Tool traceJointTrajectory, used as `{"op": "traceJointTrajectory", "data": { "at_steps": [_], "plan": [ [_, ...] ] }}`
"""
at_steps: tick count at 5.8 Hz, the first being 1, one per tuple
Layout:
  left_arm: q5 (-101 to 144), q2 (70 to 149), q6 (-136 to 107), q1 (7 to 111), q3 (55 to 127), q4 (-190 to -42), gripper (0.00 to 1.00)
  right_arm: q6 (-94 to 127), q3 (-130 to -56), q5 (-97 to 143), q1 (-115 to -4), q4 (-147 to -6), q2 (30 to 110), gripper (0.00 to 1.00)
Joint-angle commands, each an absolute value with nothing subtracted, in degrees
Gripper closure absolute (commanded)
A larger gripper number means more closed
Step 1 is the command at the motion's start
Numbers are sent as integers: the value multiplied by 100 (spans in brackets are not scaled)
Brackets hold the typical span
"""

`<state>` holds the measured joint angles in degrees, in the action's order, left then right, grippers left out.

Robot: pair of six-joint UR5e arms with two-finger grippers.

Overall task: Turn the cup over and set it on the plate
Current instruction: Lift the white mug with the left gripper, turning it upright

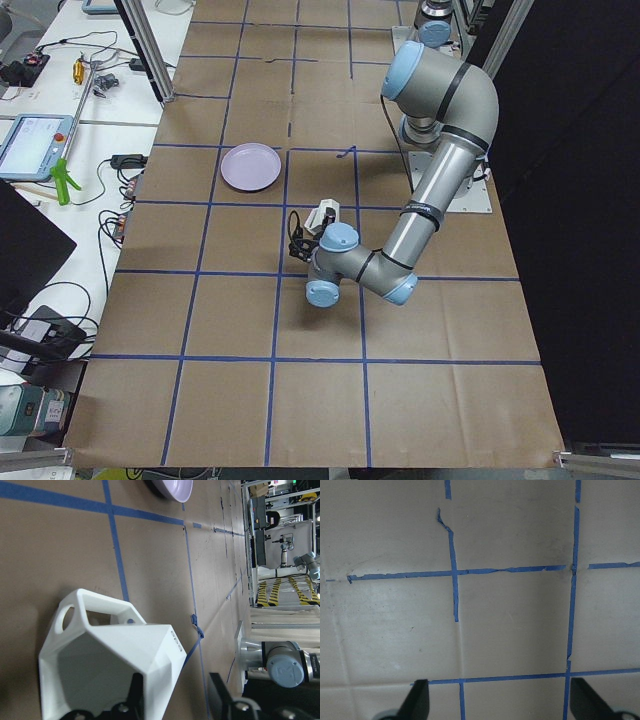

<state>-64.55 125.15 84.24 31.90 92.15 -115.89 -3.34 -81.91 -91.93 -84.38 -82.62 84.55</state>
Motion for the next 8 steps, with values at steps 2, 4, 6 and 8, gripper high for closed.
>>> {"op": "traceJointTrajectory", "data": {
  "at_steps": [2,4,6,8],
  "plan": [
    [-6451,12315,8254,3190,9045,-11549,100,-334,-8191,-9193,-8438,-8262,8455,0],
    [-6442,11247,7371,3556,8869,-11470,100,-334,-8191,-9193,-8438,-8262,8455,0],
    [-6460,10479,6666,4950,8938,-10491,100,-334,-8191,-9193,-8438,-8262,8455,0],
    [-7357,10467,5090,6592,9035,-8851,100,-334,-8191,-9193,-8438,-8262,8455,0]
  ]
}}
